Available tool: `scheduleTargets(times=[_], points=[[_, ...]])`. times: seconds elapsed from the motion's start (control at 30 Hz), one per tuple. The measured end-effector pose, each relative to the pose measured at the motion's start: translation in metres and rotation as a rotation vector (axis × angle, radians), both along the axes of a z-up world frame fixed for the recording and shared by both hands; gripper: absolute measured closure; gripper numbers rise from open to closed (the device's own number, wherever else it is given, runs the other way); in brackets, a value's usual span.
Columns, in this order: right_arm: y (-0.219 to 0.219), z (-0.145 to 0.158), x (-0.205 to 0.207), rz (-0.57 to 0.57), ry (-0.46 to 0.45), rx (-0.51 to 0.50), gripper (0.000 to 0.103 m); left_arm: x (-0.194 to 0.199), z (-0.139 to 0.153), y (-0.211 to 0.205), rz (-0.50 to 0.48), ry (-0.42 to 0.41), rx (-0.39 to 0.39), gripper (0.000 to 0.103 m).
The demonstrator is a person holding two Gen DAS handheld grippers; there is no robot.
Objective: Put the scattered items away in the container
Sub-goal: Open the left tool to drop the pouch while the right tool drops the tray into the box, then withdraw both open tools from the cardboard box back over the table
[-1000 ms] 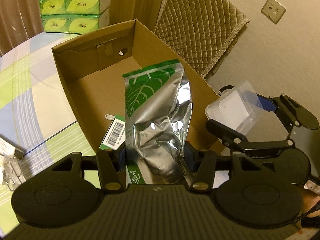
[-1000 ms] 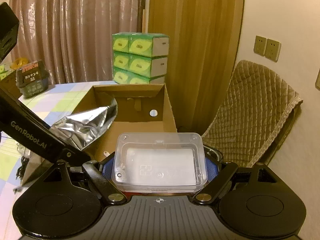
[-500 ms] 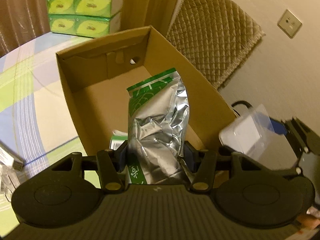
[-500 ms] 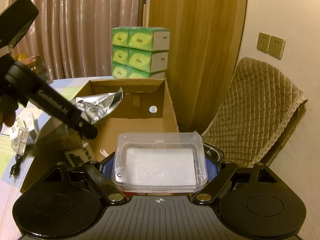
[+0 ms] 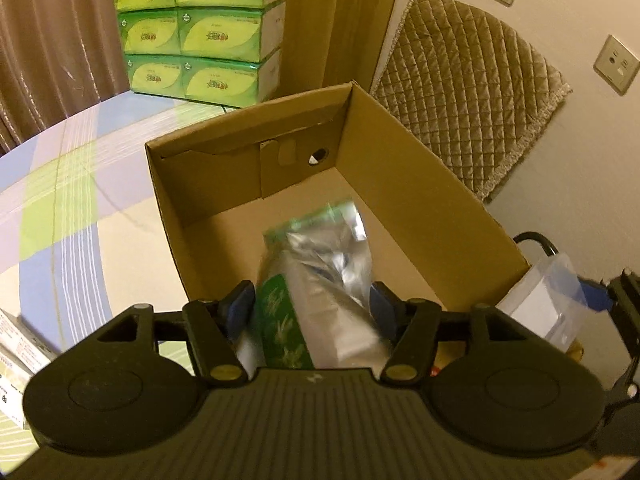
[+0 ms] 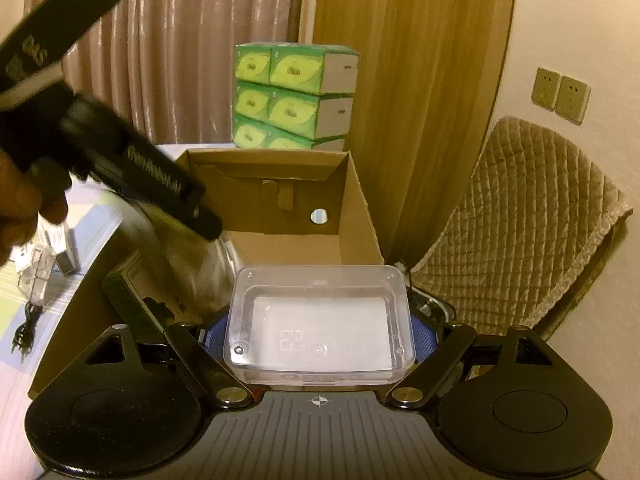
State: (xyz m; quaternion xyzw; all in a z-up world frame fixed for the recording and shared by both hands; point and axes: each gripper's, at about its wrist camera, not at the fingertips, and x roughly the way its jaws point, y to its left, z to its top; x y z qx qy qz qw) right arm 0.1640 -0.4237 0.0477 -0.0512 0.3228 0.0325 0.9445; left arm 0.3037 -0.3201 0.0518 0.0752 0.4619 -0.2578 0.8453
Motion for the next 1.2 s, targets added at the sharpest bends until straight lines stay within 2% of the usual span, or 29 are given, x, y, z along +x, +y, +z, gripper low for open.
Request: scheduleTargets(times=[0.3, 0.63, 0.7, 1.2], points=[[0.009, -0.003, 0.004, 0.027, 0.006, -0.002, 0.021, 0.0, 0.022, 0.016, 0.008, -0.041, -0.055, 0.044], [0.016, 0.0, 0.002, 0.043, -0.013, 0.036, 0.02, -0.014, 0.017, 0.038, 0.015, -0.023, -0.048, 0.043], [0.017, 0.001, 0.002, 0.038, -0.015, 0.029, 0.007, -0.015, 0.016, 0.041, 0.022, -0.016, -0.056, 0.043], [0.026, -0.001, -0.021, 0.046, 0.008, 0.018, 0.006, -0.031, 0.017, 0.064, 0.044, -0.006, -0.065, 0.043]])
